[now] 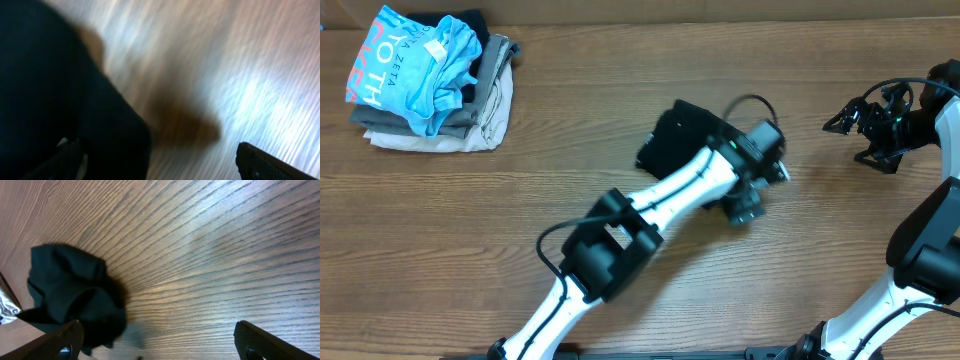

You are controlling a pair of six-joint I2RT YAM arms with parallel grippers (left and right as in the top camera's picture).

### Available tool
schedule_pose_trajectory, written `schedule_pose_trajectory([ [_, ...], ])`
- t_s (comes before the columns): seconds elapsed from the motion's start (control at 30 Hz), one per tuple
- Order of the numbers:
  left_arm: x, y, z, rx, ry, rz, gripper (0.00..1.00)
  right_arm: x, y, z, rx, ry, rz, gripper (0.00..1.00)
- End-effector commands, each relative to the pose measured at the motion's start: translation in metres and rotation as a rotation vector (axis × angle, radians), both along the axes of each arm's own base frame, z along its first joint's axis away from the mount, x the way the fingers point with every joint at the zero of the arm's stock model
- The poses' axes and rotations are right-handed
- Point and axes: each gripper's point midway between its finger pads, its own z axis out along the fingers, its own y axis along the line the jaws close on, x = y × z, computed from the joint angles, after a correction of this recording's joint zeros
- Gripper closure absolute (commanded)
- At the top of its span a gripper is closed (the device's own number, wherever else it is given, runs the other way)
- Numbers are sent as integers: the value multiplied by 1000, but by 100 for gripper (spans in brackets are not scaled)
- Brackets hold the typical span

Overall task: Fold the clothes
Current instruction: 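Grasp the folded black shirt bundle with the left gripper and lift, then carry the bundle with the left gripper toward the clothes stack upper left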

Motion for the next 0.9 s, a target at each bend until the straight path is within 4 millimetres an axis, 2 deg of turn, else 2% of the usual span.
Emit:
schedule_pose_trajectory([
  [0.0,43,47,10,8,71,174,0,3,-4,16,-30,-39,-4,0],
  [0.07,56,76,18,60,80,220,0,3,-4,16,-30,-39,-4,0],
  [0.17,66,109,26,111,96,230,0,4,-5,16,-31,-41,-4,0],
  [0.27,73,125,34,123,98,220,0,5,-5,16,-32,-46,-4,0],
  [0.4,79,128,53,127,71,223,0,5,-5,16,-34,-49,-4,0],
  [0.57,72,123,73,152,42,139,0,5,-5,16,-34,-49,-4,0],
  [0.67,80,133,70,221,-13,142,0,5,-5,16,-34,-49,-4,0],
  [0.87,97,154,54,309,-80,152,0,5,-5,16,-33,-48,-4,0],
])
